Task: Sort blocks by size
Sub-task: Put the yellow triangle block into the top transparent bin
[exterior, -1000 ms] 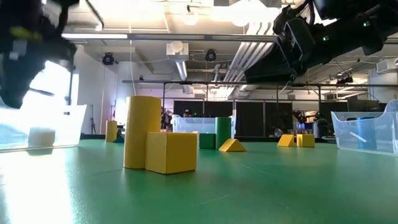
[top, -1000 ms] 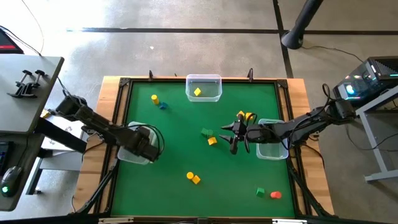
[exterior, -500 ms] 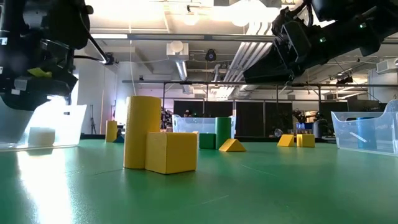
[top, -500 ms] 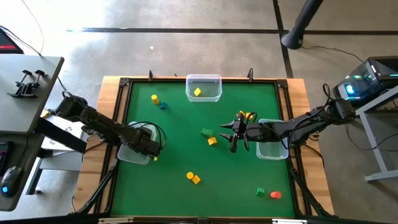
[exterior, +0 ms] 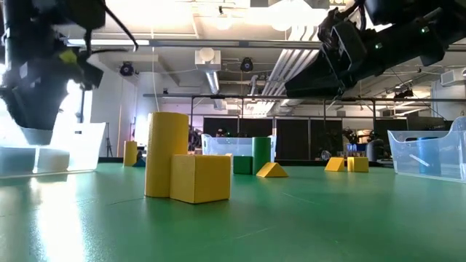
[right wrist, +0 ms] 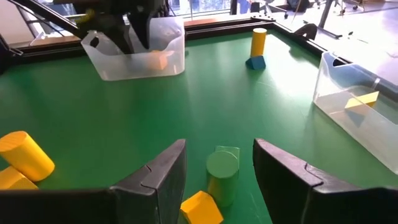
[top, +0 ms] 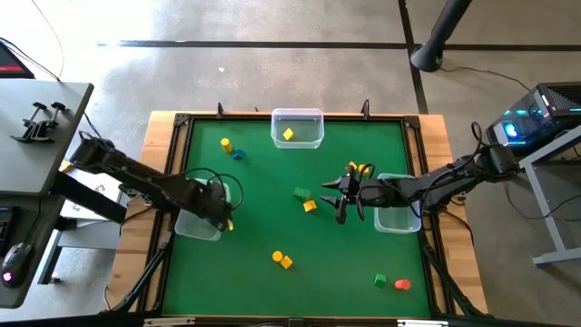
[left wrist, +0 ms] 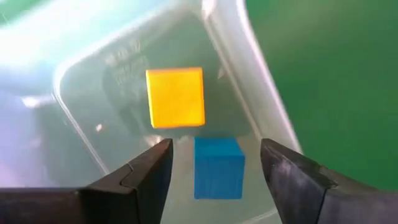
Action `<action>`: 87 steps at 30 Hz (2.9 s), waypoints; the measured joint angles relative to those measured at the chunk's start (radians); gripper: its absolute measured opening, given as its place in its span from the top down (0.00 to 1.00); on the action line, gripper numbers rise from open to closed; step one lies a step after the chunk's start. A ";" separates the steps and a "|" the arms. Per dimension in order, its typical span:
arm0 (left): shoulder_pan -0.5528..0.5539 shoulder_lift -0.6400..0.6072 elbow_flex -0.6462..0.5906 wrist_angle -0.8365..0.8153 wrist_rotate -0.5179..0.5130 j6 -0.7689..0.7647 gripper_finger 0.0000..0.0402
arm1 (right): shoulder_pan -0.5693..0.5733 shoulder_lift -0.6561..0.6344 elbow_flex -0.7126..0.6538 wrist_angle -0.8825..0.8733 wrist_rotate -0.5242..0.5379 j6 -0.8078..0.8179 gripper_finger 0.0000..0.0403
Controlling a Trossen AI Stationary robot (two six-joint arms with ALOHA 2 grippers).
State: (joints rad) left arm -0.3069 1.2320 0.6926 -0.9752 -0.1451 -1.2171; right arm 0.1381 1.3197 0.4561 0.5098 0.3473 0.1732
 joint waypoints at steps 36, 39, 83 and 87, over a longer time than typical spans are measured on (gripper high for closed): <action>-0.009 0.119 0.001 1.114 -0.702 0.891 0.43 | -0.643 0.105 0.263 -0.999 -0.244 -0.105 0.38; 0.002 0.179 0.001 1.207 -0.702 0.907 0.43 | -0.663 0.161 0.263 -0.995 -0.307 -0.113 0.38; 0.038 0.298 0.001 1.334 -0.703 0.906 0.43 | -0.628 0.296 0.742 -0.874 -0.332 -0.264 1.00; 0.038 0.298 0.001 1.335 -0.703 0.905 0.43 | -0.661 0.436 0.838 -0.865 -0.333 -0.300 1.00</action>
State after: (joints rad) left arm -0.2687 1.5295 0.6933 0.3599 -0.8482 -0.3119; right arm -0.5232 1.7560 1.2945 -0.3548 0.0143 -0.1272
